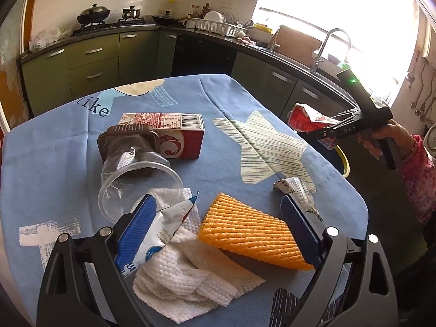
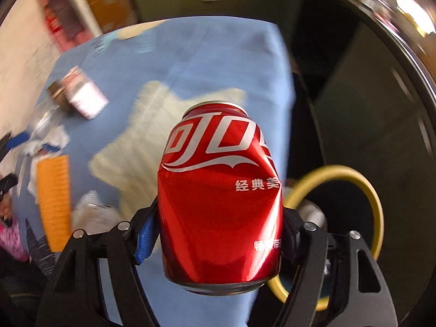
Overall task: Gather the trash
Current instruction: 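Grasp the red Coca-Cola can with the right gripper and lift it, then carry the red can over the bin and open the right gripper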
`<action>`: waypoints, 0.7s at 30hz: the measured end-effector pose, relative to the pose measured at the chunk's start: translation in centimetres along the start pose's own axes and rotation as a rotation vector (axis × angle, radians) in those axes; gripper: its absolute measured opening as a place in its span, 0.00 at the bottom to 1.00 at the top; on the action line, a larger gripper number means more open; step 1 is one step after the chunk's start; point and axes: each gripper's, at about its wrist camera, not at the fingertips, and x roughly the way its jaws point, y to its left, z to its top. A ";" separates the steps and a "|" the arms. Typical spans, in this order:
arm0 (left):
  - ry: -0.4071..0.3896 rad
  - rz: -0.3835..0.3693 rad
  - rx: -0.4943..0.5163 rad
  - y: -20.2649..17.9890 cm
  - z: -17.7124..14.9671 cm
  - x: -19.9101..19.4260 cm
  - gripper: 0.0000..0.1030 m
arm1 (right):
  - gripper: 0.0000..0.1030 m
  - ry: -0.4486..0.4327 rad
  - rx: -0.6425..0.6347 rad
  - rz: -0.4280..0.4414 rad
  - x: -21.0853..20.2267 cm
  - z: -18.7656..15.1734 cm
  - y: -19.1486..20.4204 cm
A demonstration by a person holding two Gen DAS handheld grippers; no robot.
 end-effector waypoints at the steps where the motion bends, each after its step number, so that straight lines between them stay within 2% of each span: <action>1: 0.000 -0.003 0.004 -0.1 0.0 0.0 0.89 | 0.66 0.015 0.056 -0.021 0.0 -0.5 -2.0; 6: 0.006 -0.011 0.018 -0.4 -0.1 0.2 0.89 | 0.66 0.098 0.243 -0.105 1.6 -3.2 -8.8; 10: 0.017 -0.013 0.023 -0.6 -0.1 0.5 0.89 | 0.67 0.121 0.362 -0.172 3.6 -4.3 -13.0; 11: 0.019 -0.014 0.025 -0.7 -0.2 0.5 0.89 | 0.71 0.118 0.378 -0.192 3.9 -4.4 -13.7; 12: 0.020 -0.016 0.027 -0.7 -0.2 0.5 0.89 | 0.79 0.111 0.403 -0.237 4.1 -4.6 -14.5; 13: 0.021 -0.017 0.031 -0.8 -0.2 0.6 0.89 | 0.81 0.101 0.430 -0.276 4.1 -4.9 -15.1; 17: 0.029 -0.020 0.037 -0.9 -0.3 0.8 0.89 | 0.81 0.064 0.483 -0.231 3.4 -5.6 -15.3; 21: 0.040 -0.021 0.045 -1.2 -0.3 1.1 0.89 | 0.82 0.024 0.468 -0.187 2.4 -7.3 -13.9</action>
